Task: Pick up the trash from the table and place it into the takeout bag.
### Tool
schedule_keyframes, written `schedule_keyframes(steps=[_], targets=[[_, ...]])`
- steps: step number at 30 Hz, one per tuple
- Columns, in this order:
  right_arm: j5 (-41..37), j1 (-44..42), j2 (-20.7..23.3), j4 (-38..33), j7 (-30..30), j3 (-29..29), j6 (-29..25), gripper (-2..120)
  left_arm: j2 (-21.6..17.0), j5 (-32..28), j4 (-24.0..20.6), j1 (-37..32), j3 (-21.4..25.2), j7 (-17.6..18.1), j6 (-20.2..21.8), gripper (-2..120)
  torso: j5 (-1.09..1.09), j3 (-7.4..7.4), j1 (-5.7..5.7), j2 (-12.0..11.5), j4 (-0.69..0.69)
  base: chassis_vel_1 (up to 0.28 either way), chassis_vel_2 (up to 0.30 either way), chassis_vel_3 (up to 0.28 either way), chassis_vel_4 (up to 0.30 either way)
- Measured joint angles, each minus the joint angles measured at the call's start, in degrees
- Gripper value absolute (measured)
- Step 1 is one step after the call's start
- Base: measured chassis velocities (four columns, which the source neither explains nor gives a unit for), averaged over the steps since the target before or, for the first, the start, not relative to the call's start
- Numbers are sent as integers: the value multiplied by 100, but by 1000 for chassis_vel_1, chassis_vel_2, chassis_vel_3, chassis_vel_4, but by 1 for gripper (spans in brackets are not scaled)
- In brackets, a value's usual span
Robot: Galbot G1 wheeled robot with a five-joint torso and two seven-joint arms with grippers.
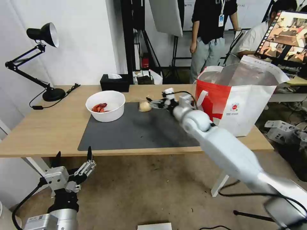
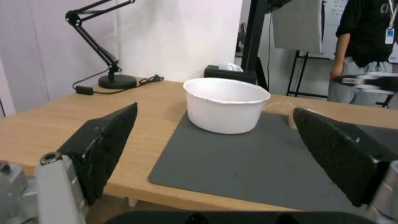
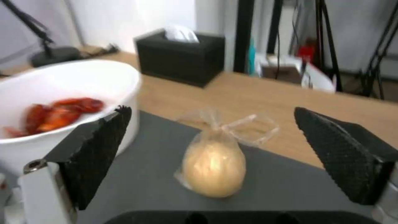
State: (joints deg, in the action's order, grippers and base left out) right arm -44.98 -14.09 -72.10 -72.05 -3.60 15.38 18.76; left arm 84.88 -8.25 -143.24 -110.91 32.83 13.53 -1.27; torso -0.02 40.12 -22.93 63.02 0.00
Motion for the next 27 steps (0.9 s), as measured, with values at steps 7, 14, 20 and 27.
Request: schedule_keyframes(steps=[7, 14, 20, 27], targets=[[152, 537, -904, 1479, 219, -99, 113, 100, 15, 2, 0, 3, 10, 1, -37, 100, 0, -1, 1, 0, 1, 0, 0, 0, 0], [381, 638, -1479, 2452, 398, -257, 130, 100, 24, 20, 0, 12, 25, 1, -85, 100, 1, -1, 1, 0, 1, 0, 0, 0, 0], [615, 690, -1700, 2995, 411, -405, 125, 100, 20, 23, 0, 12, 42, 1, -121, 100, 1, -1, 1, 0, 0, 0, 0, 0, 0], [706, 709, -1802, 3225, 449, -525, 109, 99, 21, 26, 0, 20, 38, 2, -127, 100, 2, -1, 1, 1, 0, 0, 0, 0, 0]])
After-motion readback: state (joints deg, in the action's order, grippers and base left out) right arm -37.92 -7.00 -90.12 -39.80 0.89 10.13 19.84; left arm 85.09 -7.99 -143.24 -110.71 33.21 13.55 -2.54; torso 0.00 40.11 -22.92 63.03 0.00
